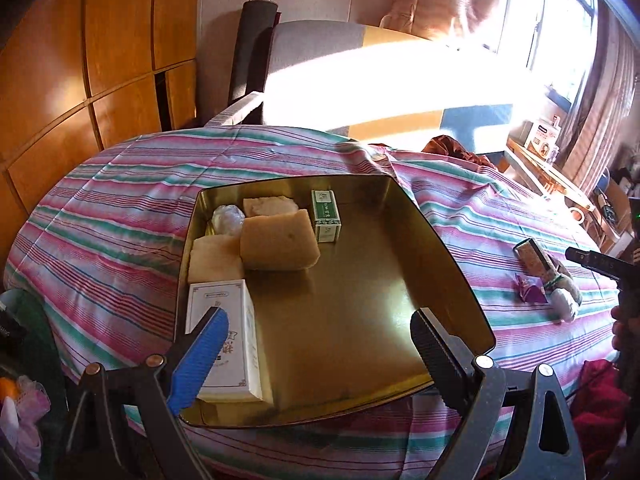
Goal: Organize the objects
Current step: 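Move both tools from the tray back to the item cluster, then close the left tool on the purple snack packet, then hold the purple packet with the left tool while the right tool grasps the clear plastic bag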
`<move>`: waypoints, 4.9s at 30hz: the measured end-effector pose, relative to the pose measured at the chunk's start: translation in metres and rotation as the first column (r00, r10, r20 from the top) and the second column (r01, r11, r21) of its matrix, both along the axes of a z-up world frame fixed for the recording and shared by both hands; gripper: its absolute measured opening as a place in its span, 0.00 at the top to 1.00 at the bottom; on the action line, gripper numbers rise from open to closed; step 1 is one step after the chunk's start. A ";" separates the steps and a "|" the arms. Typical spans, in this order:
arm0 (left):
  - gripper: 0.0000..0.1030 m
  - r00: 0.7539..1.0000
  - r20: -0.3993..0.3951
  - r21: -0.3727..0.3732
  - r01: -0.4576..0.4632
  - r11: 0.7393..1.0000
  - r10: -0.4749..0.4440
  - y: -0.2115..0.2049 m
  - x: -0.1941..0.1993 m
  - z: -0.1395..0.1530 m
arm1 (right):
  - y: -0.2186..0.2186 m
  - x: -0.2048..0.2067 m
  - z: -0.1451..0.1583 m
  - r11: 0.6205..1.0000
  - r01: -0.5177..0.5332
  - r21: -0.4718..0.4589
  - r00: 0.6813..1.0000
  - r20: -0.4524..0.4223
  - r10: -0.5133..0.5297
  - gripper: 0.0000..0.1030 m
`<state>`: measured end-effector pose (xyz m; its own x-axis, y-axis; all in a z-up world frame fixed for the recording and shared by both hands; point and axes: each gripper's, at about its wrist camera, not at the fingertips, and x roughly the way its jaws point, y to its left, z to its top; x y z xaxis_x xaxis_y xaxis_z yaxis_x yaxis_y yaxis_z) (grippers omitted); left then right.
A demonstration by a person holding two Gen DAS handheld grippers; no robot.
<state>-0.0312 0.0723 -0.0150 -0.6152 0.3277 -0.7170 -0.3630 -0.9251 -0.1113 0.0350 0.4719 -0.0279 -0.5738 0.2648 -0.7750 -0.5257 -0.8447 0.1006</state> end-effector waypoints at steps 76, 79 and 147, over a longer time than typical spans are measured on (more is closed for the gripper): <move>0.66 0.712 0.225 -0.064 0.692 0.719 -0.665 0.248 0.064 -0.090 | 0.110 0.075 -0.046 0.792 0.287 -0.538 0.900 -0.132 -0.415 0.36; 0.66 0.714 0.211 -0.065 0.692 0.719 -0.667 0.240 0.073 -0.091 | 0.108 0.069 -0.050 0.794 0.287 -0.536 0.913 -0.098 -0.396 0.36; 0.66 0.891 0.145 0.073 0.424 0.903 -0.430 0.128 0.022 -0.016 | 0.045 0.002 -0.090 0.978 0.099 -0.186 0.948 0.315 -0.036 0.64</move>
<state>-0.0093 0.2000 -0.0308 -0.2927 0.5626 -0.7732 -0.6976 -0.6786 -0.2297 0.0371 0.5164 -0.1183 -0.2842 0.1186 -0.9514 -0.6123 -0.7860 0.0850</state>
